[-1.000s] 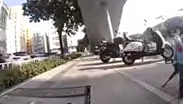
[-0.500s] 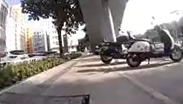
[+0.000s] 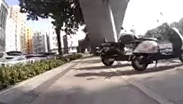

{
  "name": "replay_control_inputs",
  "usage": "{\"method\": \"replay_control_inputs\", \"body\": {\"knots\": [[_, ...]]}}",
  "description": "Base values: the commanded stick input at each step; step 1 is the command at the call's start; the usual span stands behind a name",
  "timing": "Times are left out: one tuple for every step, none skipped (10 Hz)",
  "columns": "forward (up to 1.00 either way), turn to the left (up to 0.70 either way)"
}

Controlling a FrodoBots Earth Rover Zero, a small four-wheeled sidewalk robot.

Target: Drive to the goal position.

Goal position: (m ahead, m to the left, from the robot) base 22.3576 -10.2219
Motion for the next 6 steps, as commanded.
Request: {"method": "replay_control_inputs", "body": {"knots": [[0.70,0.03],[0.70,0.11],[0.70,0.14],[0.70,0.14],[0.70,0.14],[0.70,0.12]]}}
